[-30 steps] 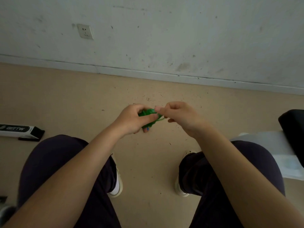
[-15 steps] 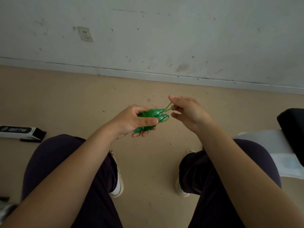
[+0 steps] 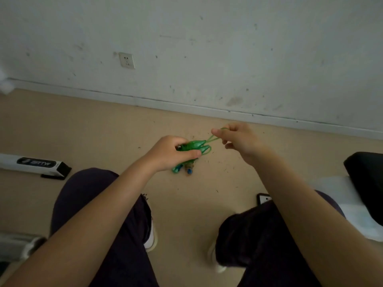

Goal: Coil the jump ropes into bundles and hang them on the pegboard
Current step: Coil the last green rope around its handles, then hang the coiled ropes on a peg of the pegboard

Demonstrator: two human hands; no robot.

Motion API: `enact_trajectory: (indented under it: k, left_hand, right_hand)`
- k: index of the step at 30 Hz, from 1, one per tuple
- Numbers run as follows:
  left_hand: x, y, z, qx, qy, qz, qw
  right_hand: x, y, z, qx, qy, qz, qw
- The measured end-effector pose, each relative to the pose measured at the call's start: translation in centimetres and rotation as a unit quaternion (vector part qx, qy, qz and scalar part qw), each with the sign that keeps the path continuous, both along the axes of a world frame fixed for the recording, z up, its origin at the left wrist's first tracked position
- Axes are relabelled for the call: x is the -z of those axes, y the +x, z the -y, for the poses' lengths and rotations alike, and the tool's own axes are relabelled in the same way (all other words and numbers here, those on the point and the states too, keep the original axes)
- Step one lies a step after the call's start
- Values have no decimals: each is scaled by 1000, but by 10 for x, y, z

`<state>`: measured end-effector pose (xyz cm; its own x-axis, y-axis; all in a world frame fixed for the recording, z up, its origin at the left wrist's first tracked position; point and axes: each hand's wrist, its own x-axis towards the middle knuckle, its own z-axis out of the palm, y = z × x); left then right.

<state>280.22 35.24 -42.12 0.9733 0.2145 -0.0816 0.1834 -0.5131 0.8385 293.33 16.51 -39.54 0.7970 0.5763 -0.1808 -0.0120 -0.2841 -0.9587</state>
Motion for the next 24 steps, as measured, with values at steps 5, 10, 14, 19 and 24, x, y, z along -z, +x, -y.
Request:
enact_trajectory:
  k: [5,10,14,19,24]
  left_hand:
    - [34,40,-26,-34,181,-102,978]
    - [120,106,-62,-157,76,-135,975]
    - [215,159,-87,-229,-57,-174,956]
    - [340,205,-112,-236,-95,-275,927]
    - [422,221,-113,-282,-127,-293,905]
  right_hand:
    - [39,32,-36,55,-25,-2,998]
    - [127,92,-61,99,-91,-95,986]
    - [230,134,-87,92,-165,-159,969]
    - [366,166,-133,35,-247,-188,950]
    - [455,171,-171,34,-215,-258,941]
